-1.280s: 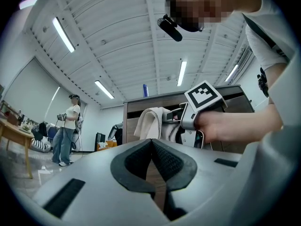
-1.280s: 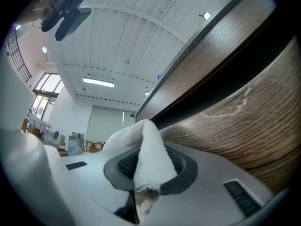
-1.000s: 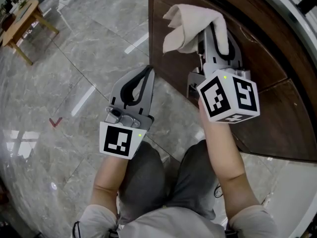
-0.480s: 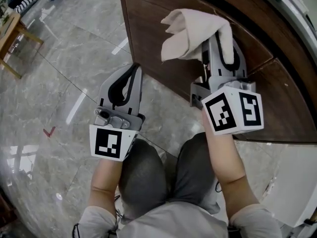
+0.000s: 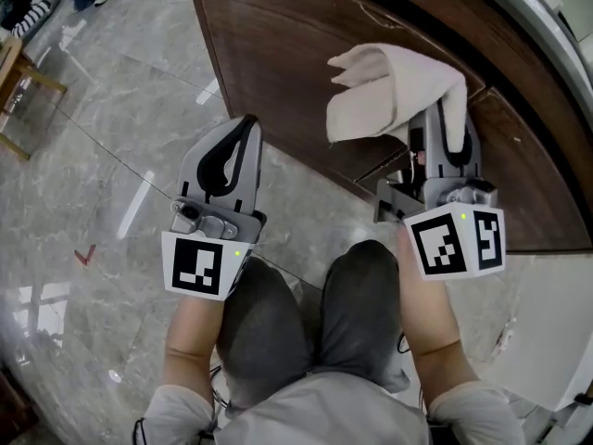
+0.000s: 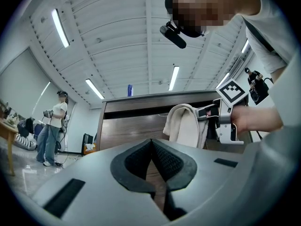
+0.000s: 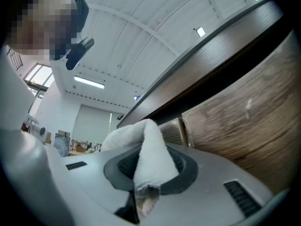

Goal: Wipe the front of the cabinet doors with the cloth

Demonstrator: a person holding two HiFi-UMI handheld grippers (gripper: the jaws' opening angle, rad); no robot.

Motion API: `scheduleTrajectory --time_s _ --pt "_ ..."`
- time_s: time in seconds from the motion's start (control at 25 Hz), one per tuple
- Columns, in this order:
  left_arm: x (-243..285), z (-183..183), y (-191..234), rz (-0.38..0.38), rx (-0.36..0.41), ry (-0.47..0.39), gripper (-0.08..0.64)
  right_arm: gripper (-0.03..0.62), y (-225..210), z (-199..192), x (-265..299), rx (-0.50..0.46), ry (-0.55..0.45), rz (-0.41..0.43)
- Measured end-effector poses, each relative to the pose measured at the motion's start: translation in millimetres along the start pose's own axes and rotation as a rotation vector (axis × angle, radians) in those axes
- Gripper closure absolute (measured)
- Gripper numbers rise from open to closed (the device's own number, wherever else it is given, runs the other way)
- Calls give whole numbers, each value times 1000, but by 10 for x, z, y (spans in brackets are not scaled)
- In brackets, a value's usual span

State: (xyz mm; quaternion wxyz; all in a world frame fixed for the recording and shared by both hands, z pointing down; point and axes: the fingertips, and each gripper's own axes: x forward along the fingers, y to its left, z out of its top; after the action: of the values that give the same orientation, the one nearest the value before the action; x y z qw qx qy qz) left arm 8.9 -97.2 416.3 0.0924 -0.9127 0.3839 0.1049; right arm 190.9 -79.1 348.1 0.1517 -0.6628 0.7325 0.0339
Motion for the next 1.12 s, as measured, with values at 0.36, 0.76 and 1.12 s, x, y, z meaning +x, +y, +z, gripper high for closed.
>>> scheduleTrajectory --time_s 0.36,0.76,1.12 --pt "104 47 -163 -24 -6 -40 543 522 -162 73 -221 -8 4 -32" --pt "12 -49 -56 -1 -54 -15 543 522 162 19 -227 -20 18 67" --pt "-226 -132 272 58 -8 5 543 522 768 -434 76 -2 49 200"
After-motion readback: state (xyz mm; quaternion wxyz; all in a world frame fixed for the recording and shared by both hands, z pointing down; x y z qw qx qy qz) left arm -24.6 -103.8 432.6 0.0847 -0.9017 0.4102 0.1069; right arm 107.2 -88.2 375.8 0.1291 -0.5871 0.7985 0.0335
